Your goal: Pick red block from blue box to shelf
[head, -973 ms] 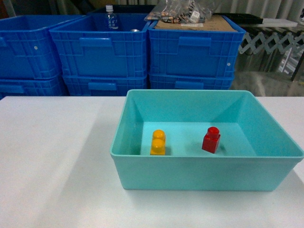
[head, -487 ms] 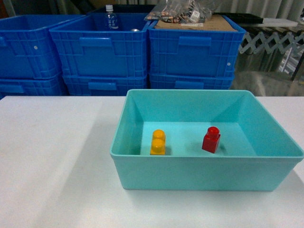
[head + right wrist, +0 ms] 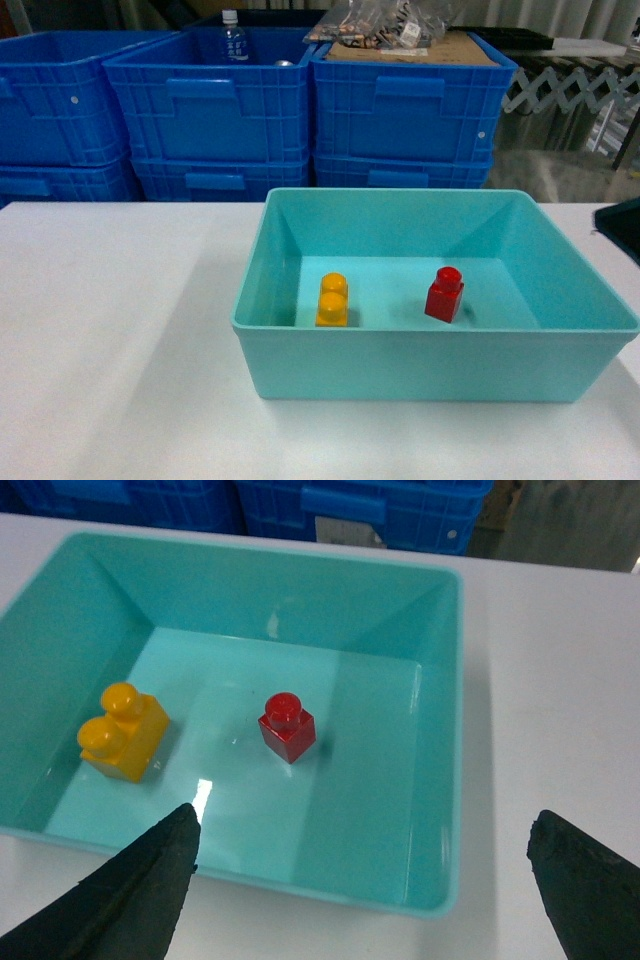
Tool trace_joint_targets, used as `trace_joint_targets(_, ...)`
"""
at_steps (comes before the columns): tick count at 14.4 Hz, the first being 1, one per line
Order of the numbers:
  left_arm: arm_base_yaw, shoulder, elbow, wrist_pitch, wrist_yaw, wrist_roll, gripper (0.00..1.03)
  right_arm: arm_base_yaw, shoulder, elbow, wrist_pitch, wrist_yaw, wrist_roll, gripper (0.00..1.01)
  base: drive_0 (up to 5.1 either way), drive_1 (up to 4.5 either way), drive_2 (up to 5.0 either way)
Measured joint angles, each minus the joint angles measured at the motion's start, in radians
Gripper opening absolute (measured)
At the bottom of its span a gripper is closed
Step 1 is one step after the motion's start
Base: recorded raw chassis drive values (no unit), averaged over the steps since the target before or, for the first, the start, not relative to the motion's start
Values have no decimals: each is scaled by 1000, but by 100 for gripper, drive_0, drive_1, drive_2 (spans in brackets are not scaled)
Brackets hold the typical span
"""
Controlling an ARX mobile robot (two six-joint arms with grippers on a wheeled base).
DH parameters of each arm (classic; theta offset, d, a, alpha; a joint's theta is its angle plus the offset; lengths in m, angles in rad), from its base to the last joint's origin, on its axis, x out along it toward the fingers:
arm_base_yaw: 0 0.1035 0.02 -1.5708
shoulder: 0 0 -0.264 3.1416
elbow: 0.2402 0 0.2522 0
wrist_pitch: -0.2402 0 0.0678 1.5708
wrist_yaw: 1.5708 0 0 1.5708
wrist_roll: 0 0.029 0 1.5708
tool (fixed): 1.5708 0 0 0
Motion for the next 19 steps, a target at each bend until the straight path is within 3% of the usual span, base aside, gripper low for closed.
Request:
trace_joint_targets(4, 0, 0, 0, 0, 0, 0, 98, 72, 349, 274, -79, 37, 42, 98, 0, 0, 0)
trace_joint_targets(6, 0, 0, 0, 0, 0, 0, 98, 101, 506, 413, -109, 83, 53, 98, 0, 0, 0)
trace_joint_targets(9, 0, 0, 0, 0, 0, 0, 98, 105, 685, 571, -150, 113, 73, 98, 0, 0, 0)
trace_joint_targets(19, 0, 0, 0, 0, 0, 0, 98, 106, 964, 780, -177, 108, 124, 98, 0, 0, 0)
